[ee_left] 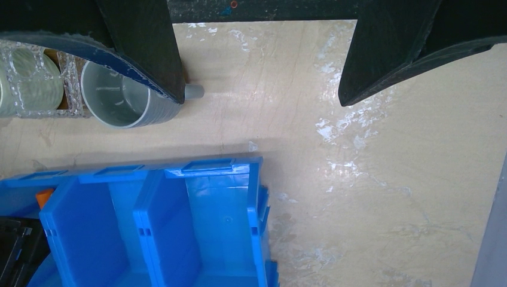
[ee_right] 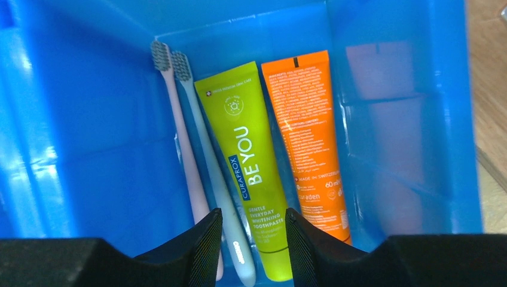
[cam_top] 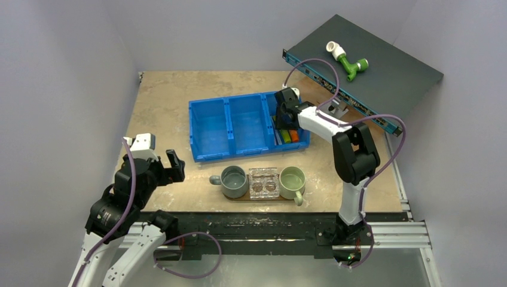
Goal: Prepare toiletry sets of a toothbrush and toothpaste on the tray
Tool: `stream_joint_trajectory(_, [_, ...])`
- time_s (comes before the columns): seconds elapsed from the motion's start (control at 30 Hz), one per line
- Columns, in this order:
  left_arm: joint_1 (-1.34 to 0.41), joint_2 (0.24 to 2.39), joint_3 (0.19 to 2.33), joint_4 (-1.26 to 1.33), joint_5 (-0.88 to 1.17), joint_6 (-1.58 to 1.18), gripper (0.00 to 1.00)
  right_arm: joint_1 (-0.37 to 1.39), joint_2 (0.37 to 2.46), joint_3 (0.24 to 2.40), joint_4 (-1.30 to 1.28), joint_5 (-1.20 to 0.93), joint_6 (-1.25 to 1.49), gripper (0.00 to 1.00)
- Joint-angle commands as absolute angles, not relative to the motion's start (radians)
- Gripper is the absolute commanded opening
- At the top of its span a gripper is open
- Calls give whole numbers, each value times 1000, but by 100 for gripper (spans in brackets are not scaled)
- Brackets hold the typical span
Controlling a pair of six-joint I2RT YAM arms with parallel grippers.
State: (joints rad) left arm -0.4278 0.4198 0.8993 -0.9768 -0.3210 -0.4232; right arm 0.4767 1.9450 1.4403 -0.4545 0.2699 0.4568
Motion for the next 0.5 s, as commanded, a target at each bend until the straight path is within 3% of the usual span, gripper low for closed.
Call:
stream_joint_trajectory(0.0, [-428, 425, 902, -967, -319, -408, 100, 472, 1964, 1460, -437, 262, 471, 48])
stream_joint_trajectory(0.37, [-428, 427, 903, -967, -323, -407, 100, 473, 2032, 1459, -428, 257, 469, 50])
stream_joint_trajectory(0.47, [-428, 428, 903, -966, -325, -407, 100, 473, 2043, 1454, -428, 257, 469, 46])
